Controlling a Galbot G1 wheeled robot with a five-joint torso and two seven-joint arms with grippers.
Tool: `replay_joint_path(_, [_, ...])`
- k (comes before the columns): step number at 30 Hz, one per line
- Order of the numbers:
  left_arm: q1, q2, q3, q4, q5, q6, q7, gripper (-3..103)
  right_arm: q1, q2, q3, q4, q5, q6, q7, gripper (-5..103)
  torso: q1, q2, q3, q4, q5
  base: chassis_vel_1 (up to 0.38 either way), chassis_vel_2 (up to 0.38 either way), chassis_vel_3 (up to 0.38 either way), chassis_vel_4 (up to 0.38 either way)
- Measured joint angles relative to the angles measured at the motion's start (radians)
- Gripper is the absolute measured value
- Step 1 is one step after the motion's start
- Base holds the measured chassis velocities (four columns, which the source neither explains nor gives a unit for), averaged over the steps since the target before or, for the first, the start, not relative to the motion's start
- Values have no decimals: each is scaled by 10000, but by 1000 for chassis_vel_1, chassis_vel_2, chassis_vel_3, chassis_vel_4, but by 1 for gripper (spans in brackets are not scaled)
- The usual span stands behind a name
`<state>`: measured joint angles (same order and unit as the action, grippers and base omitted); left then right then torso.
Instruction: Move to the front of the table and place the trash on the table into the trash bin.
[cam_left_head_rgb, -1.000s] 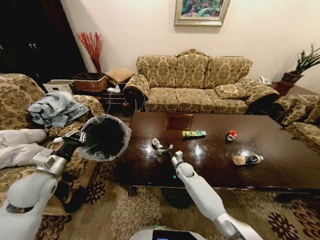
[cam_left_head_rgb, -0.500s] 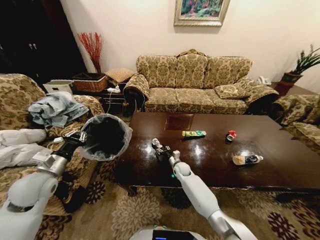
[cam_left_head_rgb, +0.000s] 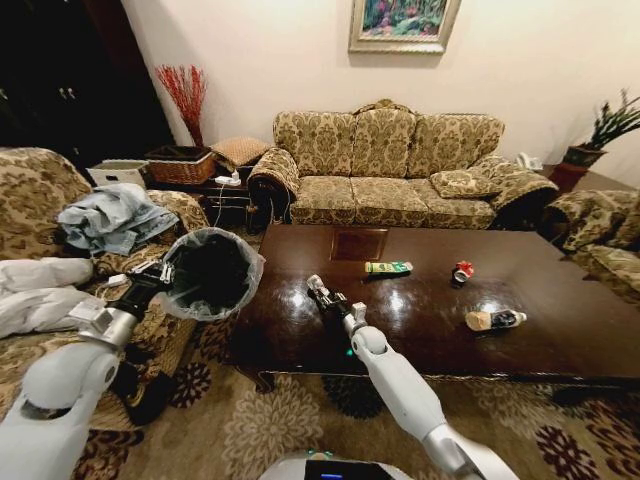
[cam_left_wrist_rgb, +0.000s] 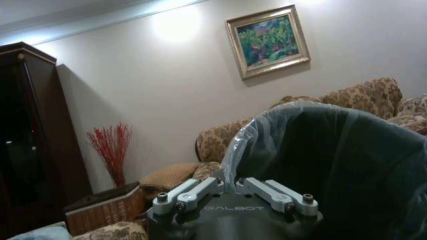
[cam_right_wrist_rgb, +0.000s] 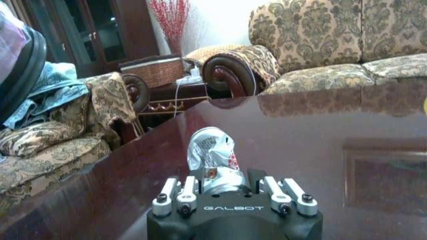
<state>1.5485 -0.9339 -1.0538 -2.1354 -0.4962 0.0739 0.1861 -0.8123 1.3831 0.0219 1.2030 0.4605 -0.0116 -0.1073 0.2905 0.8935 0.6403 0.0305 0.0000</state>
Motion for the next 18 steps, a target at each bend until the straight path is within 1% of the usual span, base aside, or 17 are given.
replay_joint_path(2, [2, 1, 0, -2, 0, -3, 6, 3, -116, 3, 98, 129, 35, 32, 5, 41, 0, 0, 1, 1, 0, 0, 0, 0, 0])
replay_joint_path(4, [17, 67, 0, -3, 0, -8, 11, 3, -522, 2, 457, 551, 64, 272, 14, 41, 3, -2, 4, 1, 0, 0, 0, 0, 0])
replay_joint_path(5, [17, 67, 0, -3, 0, -8, 11, 3, -522, 2, 457, 551, 64, 272, 14, 41, 3, -2, 4, 1, 0, 0, 0, 0, 0])
replay_joint_path(7, [46, 246, 5, 56, -5, -50, 18, 3, -988, -157, 746, 1293, 250, 356, 12, 41, 4, -2, 3, 1, 1, 0, 0, 0, 0])
replay_joint_path(9, [69, 572, 34, 219, -79, -140, 20, 3, -1583, -498, 1049, 2649, 852, 159, 111, 41, 4, -2, 3, 1, 0, 0, 0, 0, 0])
replay_joint_path(11, [69, 572, 34, 219, -79, -140, 20, 3, -1583, -498, 1049, 2649, 852, 159, 111, 41, 4, -2, 3, 1, 0, 0, 0, 0, 0])
replay_joint_path(12, [54, 732, 46, 314, -106, -163, 24, 3, -1845, -656, 1193, 3389, 1168, 19, 156, 41, 3, -1, 3, -1, 0, 0, 0, 0, 0])
replay_joint_path(13, [-210, 1281, 170, 751, -124, -259, -52, 3, -2841, -1352, 1854, 6392, 2177, -263, -58, 41, 2, -2, 1, 0, -1, 0, 0, 0, 0])
replay_joint_path(15, [-340, 1504, 393, 872, -123, -260, -99, 3, -3373, -1719, 2179, 7871, 2645, -402, -299, 41, 2, -1, 0, 0, -2, 0, 0, 0, 0])
replay_joint_path(16, [-340, 1504, 393, 872, -123, -260, -99, 3, -3373, -1719, 2179, 7871, 2645, -402, -299, 41, 2, -1, 0, 0, -2, 0, 0, 0, 0])
replay_joint_path(18, [-520, 1815, 924, 974, -128, -258, -98, 3, -3861, -2063, 2349, 9101, 2743, -274, -781, 41, -1, -1, 0, 0, -3, 0, 0, 0, 0])
